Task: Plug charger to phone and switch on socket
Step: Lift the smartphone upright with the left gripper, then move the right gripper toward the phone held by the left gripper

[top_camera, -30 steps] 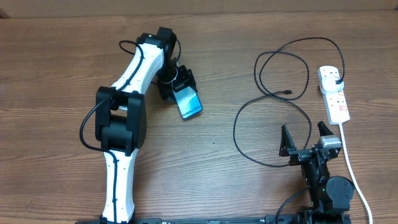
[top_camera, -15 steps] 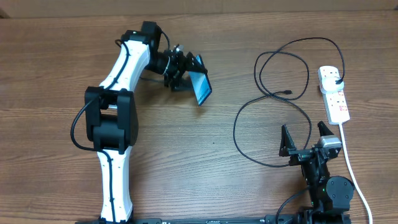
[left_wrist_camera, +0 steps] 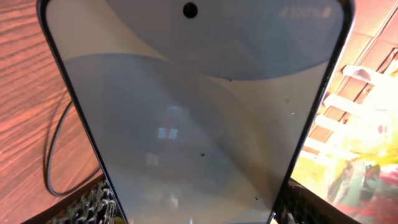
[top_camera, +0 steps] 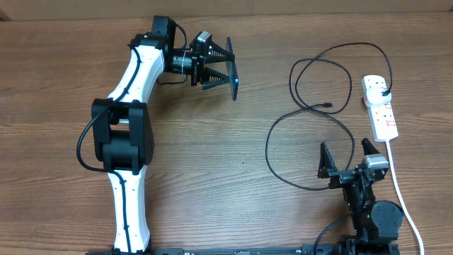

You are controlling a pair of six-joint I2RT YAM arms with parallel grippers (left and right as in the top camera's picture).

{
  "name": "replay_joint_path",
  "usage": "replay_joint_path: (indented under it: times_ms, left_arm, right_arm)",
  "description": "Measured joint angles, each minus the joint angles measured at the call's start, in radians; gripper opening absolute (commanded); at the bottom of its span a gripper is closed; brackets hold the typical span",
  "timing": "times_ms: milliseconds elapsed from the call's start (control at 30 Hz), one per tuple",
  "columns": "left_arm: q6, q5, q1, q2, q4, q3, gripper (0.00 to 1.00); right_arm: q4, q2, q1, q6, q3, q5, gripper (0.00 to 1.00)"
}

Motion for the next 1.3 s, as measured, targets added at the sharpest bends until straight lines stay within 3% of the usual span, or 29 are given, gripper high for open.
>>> replay_joint_path:
  times_ms: [633,767,967,1300]
  left_arm:
    - [-0.153,0.038,0.000,0.000,0.000,0.000,0.73]
    - [-0.154,0.038,0.000,0.000,0.001,0.000,0.73]
    - [-0.154,0.038,0.000,0.000,0.001,0.000,0.72]
    - [-0.156,0.018,0.000,0.000,0.008,0.000,0.73]
  right_arm:
    - [0.004,0.000,0.000,0.013,0.000,-0.030,1.00]
    - [0.060,0.000,0.000,0.163,0.000,-0.143,1.00]
    - [0.057,0.000,0.000,0.554,0.000,-0.296,1.00]
    - [0.166,0.002,0.000,0.711,0.000,-0.158,1.00]
